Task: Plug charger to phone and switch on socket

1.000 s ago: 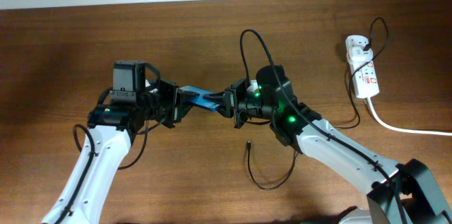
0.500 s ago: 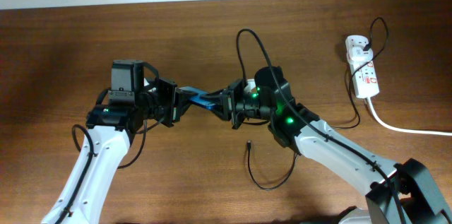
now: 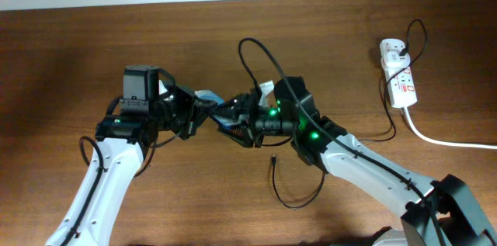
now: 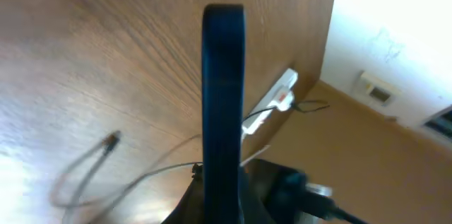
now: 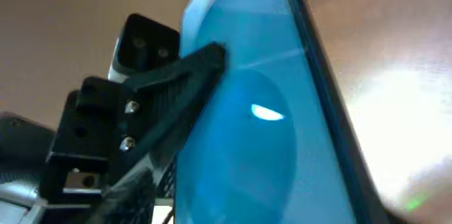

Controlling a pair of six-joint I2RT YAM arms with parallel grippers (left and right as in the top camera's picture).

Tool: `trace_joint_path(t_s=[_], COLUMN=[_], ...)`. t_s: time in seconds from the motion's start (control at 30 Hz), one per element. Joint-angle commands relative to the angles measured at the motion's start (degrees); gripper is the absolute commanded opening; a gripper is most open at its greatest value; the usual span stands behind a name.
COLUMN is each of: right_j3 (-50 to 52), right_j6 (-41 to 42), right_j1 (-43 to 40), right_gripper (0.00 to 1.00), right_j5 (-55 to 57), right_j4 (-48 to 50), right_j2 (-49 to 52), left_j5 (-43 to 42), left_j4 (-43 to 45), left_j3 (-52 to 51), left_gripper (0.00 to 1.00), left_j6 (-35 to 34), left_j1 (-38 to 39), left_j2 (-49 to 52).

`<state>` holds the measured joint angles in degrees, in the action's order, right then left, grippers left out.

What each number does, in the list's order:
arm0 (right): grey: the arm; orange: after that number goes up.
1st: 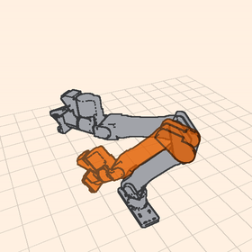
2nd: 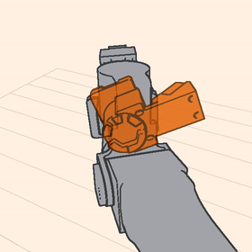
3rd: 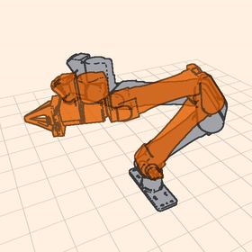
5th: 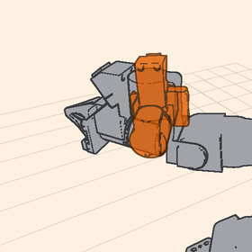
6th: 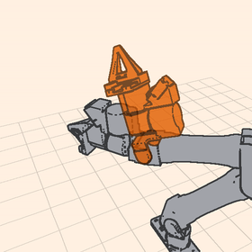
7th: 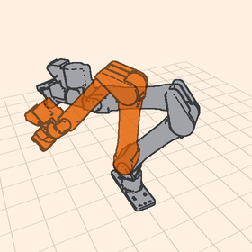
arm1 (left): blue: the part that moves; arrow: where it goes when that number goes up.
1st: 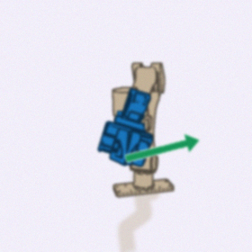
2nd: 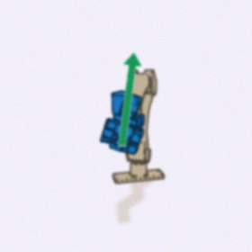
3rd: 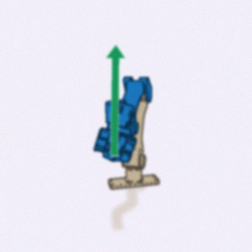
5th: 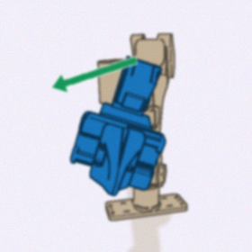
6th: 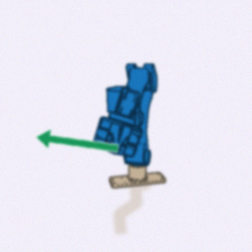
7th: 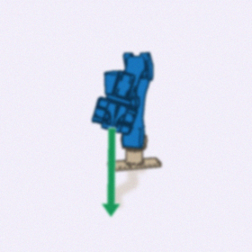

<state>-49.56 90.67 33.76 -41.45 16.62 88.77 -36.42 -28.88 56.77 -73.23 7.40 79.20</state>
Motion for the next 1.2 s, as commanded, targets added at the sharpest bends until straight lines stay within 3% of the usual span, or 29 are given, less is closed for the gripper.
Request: trace_joint_path(t_s=[0.0, 0.13, 0.3, 0.37, 0.47, 0.5, 0.57, 0.67, 0.8, 1.0, 1.17], right_j3=[-0.7, -0.7, -0.7, -0.8, -0.8, -0.8, -0.8, -0.8, -0.8, -0.7, -0.7], right_j6=[-19.6, -33.2, -44.1, -46.2, -47.3, -47.4, -47.4, -47.4, -47.4, -51.9, -55.4], right_j1=[-2.0, -4.8, -7.3, -8.4, -9.8, -10.4, -11.2, -11.8, -11.7, -11.6, -8.8], right_gripper=[0.81, 0.99, 0.98, 0.98, 0.98, 0.98, 0.98, 0.98, 0.98, 0.99, 0.98], right_j5=[5.0, 8.7, 18.2, 18.4, 22.4, 25.5, 29.5, 35.1, 35.0, 35.1, 35.1], right_j4=[0.0, -4.5, -16.2, -19.3, -25.2, -29.0, -34.8, -45.7, -55.8, -64.4, -65.0], right_j2=[-0.6, -0.7, -0.7, -1.5, -4.0, -5.6, -8.5, -14.3, -20.3, -17.3, -11.2], left_j5=[-0.9, -1.8, -8.8, -15.8, -29.6, -36.1, -41.2, -44.8, -50.4, -53.7, -53.7], left_j4=[-0.5, -0.5, 0.2, 3.6, 16.2, 23.5, 31.1, 38.9, 42.9, 46.4, 46.4], left_j3=[0.2, 0.2, 0.2, 0.2, 0.2, 0.2, 0.2, 0.2, 0.2, 0.2, 0.2], left_gripper=[0.00, 0.00, 0.00, 0.00, 0.00, 0.00, 0.00, 0.00, 0.00, 0.00, 0.00], left_j6=[10.4, 11.3, 14.1, 15.8, 15.4, 12.7, 8.1, 3.6, 3.5, 3.4, 3.4], left_j1=[-3.1, -6.3, -6.7, -6.7, -6.6, -6.7, -6.5, -5.0, -2.3, -2.2, -2.3], left_j2=[0.0, 0.1, 4.6, 8.7, 15.9, 19.3, 23.3, 26.6, 26.8, 26.8, 26.8])
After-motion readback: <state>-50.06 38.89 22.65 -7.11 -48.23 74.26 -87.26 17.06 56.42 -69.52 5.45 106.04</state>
